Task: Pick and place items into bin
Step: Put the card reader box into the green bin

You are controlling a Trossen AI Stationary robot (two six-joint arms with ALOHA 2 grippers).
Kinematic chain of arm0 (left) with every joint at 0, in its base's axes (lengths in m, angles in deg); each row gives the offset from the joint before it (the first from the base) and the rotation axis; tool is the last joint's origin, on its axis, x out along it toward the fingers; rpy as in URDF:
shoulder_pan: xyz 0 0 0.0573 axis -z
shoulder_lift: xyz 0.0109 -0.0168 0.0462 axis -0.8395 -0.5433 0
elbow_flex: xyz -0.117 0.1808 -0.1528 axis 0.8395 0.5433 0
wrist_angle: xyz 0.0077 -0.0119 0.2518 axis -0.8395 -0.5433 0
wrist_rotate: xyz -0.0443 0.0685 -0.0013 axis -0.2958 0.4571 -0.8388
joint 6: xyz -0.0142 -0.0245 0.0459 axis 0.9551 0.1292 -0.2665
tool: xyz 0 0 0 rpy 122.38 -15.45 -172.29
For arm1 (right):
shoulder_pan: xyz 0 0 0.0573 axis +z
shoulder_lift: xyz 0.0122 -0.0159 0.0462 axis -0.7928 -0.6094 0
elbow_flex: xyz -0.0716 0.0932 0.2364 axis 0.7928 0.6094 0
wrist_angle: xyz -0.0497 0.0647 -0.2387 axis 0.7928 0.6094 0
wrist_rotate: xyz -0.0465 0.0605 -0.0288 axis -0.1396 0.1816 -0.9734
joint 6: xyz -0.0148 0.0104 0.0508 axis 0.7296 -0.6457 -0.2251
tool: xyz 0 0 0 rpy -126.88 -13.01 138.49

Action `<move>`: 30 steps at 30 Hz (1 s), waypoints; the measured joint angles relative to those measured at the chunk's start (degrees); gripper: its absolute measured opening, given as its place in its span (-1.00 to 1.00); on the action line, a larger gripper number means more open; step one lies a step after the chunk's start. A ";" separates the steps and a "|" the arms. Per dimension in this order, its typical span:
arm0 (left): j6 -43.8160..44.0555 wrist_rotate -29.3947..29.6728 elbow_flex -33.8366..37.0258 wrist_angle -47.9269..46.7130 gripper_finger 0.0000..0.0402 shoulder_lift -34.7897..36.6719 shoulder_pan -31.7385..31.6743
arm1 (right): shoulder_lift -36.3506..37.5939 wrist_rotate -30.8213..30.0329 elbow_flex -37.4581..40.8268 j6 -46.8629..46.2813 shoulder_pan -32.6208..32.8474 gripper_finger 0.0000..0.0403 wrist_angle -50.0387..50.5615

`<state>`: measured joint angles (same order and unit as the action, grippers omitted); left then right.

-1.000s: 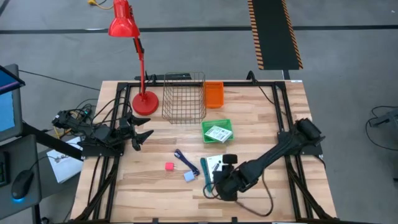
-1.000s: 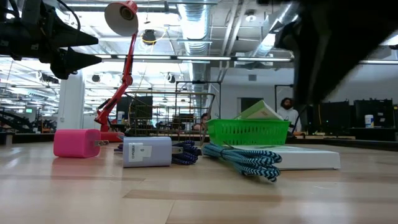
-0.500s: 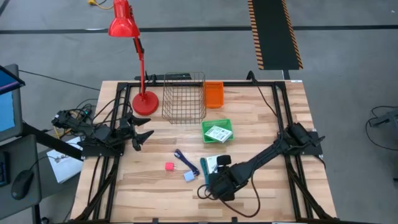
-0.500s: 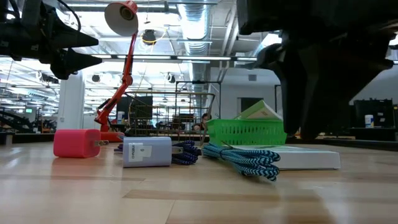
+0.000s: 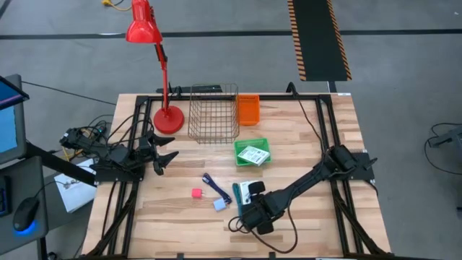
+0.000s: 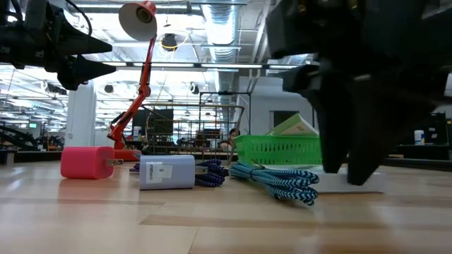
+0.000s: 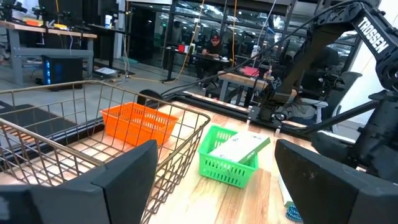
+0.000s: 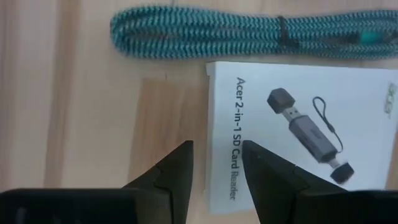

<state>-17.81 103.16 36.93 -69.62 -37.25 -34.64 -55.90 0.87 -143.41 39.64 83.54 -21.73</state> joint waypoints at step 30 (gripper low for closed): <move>-0.01 0.02 0.01 0.00 0.56 -0.33 0.01 | -3.75 -0.69 -6.91 -7.63 -0.48 -1.00 7.51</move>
<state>-17.82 103.18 36.94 -69.62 -37.57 -34.63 -59.65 0.17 -150.32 32.01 83.06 -14.22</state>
